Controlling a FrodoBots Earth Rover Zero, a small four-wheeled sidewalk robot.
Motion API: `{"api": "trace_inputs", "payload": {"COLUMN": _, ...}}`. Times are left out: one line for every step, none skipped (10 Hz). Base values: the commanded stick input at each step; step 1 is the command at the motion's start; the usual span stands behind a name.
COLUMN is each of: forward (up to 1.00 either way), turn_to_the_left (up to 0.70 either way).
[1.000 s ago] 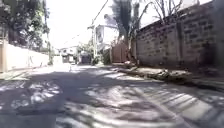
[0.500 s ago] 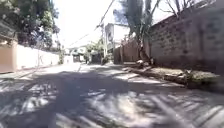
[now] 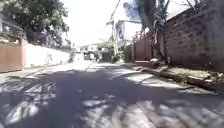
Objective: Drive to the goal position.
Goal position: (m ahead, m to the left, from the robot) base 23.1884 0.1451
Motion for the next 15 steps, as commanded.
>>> {"api": "trace_inputs", "payload": {"forward": 1.00, "turn_to_the_left": -0.23}}
{"api": "trace_inputs", "payload": {"forward": 1.00, "turn_to_the_left": -0.23}}
{"api": "trace_inputs", "payload": {"forward": 1.00, "turn_to_the_left": -0.23}}
{"api": "trace_inputs", "payload": {"forward": 1.00, "turn_to_the_left": -0.23}}
{"api": "trace_inputs", "payload": {"forward": 1.00, "turn_to_the_left": -0.23}}
{"api": "trace_inputs", "payload": {"forward": 1.00, "turn_to_the_left": -0.23}}
{"api": "trace_inputs", "payload": {"forward": 1.00, "turn_to_the_left": -0.23}}
{"api": "trace_inputs", "payload": {"forward": 1.00, "turn_to_the_left": -0.23}}
{"api": "trace_inputs", "payload": {"forward": 1.00, "turn_to_the_left": -0.11}}
{"api": "trace_inputs", "payload": {"forward": 1.00, "turn_to_the_left": 0.02}}
{"api": "trace_inputs", "payload": {"forward": 1.00, "turn_to_the_left": 0.13}}
{"api": "trace_inputs", "payload": {"forward": 1.00, "turn_to_the_left": 0.17}}
{"api": "trace_inputs", "payload": {"forward": 1.00, "turn_to_the_left": 0.17}}
{"api": "trace_inputs", "payload": {"forward": 1.00, "turn_to_the_left": 0.17}}
{"api": "trace_inputs", "payload": {"forward": 1.00, "turn_to_the_left": 0.17}}
